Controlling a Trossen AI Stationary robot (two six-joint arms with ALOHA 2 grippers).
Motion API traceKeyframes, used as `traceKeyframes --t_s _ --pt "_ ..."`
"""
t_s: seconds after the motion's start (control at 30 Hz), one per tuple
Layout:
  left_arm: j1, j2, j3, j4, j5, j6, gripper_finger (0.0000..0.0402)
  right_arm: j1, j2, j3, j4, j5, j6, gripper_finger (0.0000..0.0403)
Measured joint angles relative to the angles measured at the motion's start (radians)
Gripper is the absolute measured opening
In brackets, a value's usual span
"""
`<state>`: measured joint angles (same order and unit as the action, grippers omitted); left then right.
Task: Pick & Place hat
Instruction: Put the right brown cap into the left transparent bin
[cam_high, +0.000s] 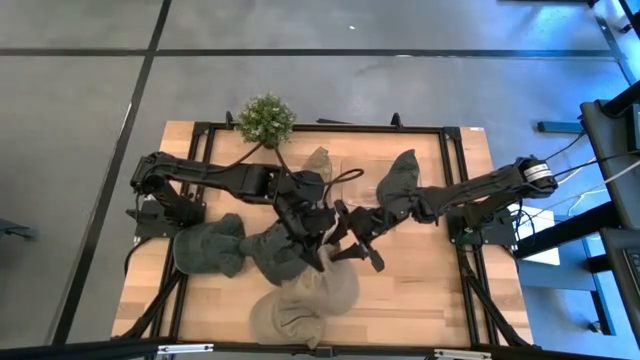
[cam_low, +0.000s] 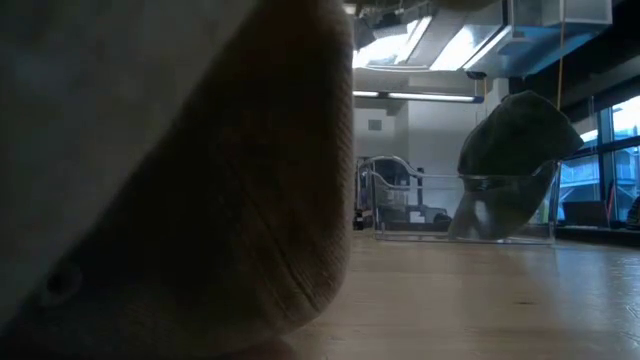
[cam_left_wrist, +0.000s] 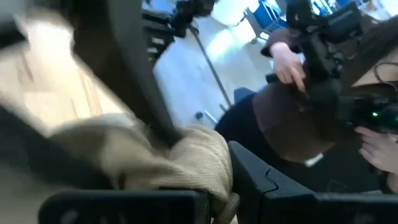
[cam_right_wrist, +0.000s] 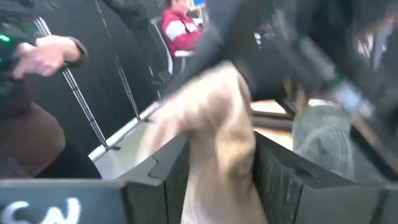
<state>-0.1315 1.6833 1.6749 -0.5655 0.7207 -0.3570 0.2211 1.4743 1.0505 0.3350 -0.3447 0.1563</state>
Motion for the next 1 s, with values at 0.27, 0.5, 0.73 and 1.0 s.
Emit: traceKeyframes --t_s 0.27,0.5,0.73,1.0 --pt "-0.008 -0.008 0.000 -0.019 0.007 -0.005 0.0030 0.000 -0.010 0.000 0.005 -0.025 0.053 0.0131" --pt "-0.006 -0.008 0.000 -0.021 0.012 -0.014 0.0031 0.000 -0.010 0.000 0.000 -0.024 0.026 0.0013" --pt "0.015 -0.040 -0.003 -0.036 0.005 -0.033 0.0054 0.000 -0.068 0.000 -0.063 0.016 0.047 0.0007" --pt "0.006 -0.171 -0.002 -0.155 -0.222 0.014 0.0045 0.013 -0.239 0.000 -0.195 0.174 0.044 0.0006"
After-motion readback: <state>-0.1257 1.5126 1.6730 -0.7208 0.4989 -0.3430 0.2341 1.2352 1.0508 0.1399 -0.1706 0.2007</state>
